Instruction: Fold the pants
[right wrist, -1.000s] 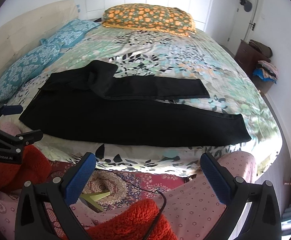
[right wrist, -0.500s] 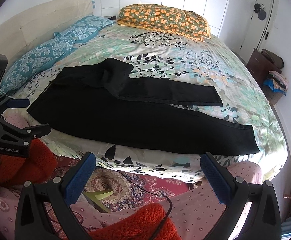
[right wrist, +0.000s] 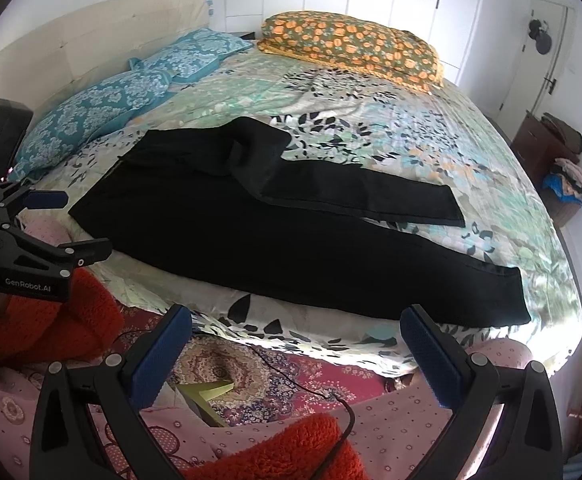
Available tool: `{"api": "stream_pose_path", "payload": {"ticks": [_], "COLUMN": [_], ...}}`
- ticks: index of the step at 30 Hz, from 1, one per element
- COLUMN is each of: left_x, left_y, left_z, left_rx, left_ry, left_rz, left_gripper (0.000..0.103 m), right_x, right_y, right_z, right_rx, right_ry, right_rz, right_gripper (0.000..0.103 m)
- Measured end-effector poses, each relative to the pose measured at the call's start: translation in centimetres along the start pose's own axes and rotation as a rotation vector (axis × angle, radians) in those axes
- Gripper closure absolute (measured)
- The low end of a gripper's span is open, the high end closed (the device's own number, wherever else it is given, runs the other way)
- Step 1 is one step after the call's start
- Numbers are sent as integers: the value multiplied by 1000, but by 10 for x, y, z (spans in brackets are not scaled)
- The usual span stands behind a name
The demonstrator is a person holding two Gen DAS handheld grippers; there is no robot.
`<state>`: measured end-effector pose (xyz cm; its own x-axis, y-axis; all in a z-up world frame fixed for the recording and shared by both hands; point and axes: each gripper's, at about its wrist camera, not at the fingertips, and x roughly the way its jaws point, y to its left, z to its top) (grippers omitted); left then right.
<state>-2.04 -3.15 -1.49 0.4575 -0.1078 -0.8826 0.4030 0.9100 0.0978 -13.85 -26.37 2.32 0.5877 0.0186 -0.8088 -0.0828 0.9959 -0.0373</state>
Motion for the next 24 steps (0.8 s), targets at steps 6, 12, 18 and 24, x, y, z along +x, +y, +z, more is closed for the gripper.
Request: {"api": "stream_pose_path", "payload": {"ticks": [6,12,18,24], "left_x": [-2,-5,-6,-2], "left_y": [6,12,13,15], "left_z": [-2,-5,-6,-1], "left_rx": [-21,-45,-49,-44], "left_ry": [-2,-10,-12,-10], "left_rz": [18,34,37,22], "left_gripper": [1,1,1,1], "right_x": [0,0,-2,-1], "right_y": [-1,-1,1,0], "right_z": [0,0,0,-1], "right_rx": [3,2,0,9], "right_ry": [-5,-6,-11,-13], "right_rz": [6,9,13,41], "right_gripper": [0,0,0,0]}}
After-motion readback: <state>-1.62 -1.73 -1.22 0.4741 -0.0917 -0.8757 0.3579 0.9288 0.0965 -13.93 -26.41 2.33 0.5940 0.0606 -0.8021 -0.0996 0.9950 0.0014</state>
